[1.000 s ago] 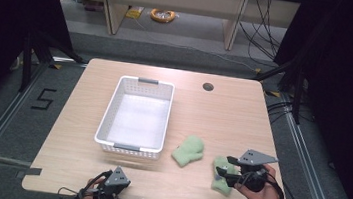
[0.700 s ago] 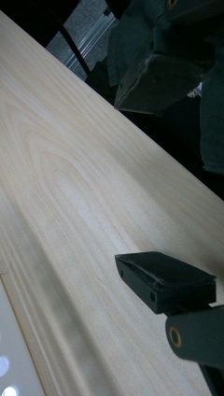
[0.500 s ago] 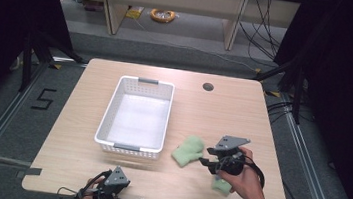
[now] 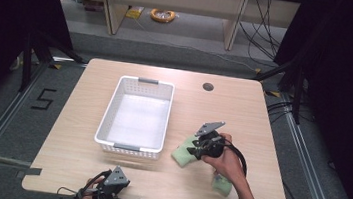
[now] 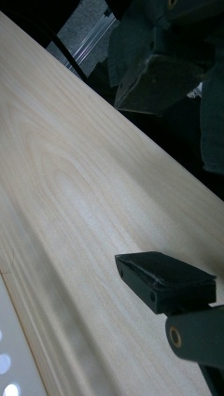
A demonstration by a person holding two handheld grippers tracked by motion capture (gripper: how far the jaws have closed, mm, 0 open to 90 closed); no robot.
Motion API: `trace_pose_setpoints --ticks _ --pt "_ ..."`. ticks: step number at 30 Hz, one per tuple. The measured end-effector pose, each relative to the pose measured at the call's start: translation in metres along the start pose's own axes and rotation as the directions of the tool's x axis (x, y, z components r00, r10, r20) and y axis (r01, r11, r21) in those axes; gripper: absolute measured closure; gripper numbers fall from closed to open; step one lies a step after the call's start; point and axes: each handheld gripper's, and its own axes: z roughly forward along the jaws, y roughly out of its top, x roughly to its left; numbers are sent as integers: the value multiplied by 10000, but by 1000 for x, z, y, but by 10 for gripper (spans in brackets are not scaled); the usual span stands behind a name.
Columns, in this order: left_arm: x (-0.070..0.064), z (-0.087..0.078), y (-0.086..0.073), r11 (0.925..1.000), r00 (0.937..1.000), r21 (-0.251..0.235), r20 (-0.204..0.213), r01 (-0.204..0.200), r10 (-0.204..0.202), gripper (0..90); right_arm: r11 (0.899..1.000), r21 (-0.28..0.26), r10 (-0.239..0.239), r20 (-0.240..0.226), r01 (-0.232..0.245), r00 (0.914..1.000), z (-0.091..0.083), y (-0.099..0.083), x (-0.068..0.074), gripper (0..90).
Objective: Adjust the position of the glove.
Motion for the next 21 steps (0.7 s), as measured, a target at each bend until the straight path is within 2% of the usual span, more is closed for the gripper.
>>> trace_pose_setpoints --ticks 1,5,8,14,15,18,20,21 --pt "1 -1 0 9999 9999 103 18 -120 119 208 10000 58 -50 -72 51 10000 2 1 -2 641" --pt "0 -1 0 10000 10000 59 22 -79 79 208 9994 337 6 -20 -5 10000 10 4 -8 651" --pt "1 -1 0 10000 10000 55 24 -76 76 208 9993 320 185 -29 -184 9998 14 3 -9 653" --pt "1 -1 0 9999 10000 54 23 -87 86 208 9971 760 18 -270 2 9996 24 2 -13 654" --pt "0 -1 0 10000 10000 41 17 -76 76 208 9956 920 209 -262 -184 9994 29 1 -13 672" --pt "0 -2 1 9999 9999 39 18 -133 133 208 9955 917 269 -347 -237 9990 32 -1 -14 708" --pt "0 -1 0 10000 10000 34 -2 -75 75 208 9953 854 482 -338 -452 9983 33 -3 -12 751" --pt "0 -1 0 9999 9999 41 18 -109 109 208 9941 909 627 -334 -595 9975 33 -4 -11 803"
